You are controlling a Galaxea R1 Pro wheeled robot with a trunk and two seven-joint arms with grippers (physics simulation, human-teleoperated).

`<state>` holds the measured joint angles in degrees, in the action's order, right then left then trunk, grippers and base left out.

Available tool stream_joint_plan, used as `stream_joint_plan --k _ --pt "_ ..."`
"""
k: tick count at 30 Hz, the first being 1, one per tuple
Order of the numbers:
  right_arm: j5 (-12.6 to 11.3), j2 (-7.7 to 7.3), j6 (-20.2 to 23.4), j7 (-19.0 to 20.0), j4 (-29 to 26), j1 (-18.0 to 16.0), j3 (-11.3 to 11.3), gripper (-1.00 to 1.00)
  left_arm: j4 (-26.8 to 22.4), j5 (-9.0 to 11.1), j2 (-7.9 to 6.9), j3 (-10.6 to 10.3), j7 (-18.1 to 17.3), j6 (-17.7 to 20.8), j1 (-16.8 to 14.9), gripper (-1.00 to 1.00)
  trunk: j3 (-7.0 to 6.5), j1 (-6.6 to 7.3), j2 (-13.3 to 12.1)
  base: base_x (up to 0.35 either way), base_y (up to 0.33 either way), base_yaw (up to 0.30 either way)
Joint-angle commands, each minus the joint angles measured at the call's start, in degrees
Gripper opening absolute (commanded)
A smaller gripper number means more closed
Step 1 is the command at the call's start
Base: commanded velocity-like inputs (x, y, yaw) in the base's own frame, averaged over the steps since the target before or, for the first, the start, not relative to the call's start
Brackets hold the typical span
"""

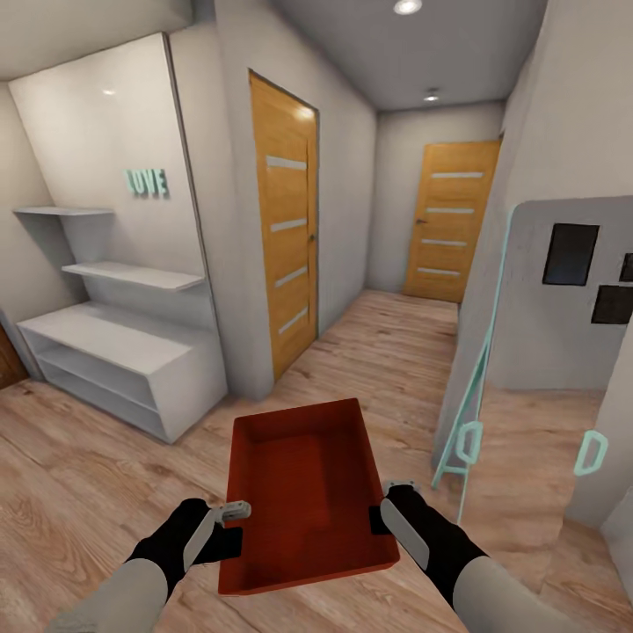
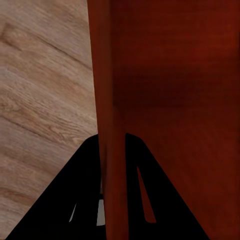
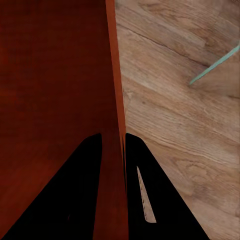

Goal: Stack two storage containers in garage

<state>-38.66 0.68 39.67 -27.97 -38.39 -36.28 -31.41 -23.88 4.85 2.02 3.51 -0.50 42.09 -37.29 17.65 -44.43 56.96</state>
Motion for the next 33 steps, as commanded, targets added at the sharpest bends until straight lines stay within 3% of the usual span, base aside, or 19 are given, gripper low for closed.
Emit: stream_joint_plan --k 1,18,33 --pt "-1.15 0.02 0.14 -0.51 0.00 -0.02 -0.76 -1.00 -0.11 0.86 0.18 0.44 0.15 0.27 -0.06 -1.00 0.07 -0.03 0.05 0.198 0.310 -0.140" --pt "-1.15 0.02 0.14 -0.50 0.00 -0.02 -0.76 -1.00 -0.11 0.86 0.18 0.36 0.15 0.27 -0.06 -1.00 -0.33 -0.03 0.05 0.210 0.306 -0.254" --pt "-1.15 0.02 0.14 -0.50 0.02 -0.02 -0.76 -1.00 -0.11 0.86 0.18 0.38 0.15 0.27 -0.06 -1.00 -0.74 -0.03 0.05 0.218 0.221 -0.268"
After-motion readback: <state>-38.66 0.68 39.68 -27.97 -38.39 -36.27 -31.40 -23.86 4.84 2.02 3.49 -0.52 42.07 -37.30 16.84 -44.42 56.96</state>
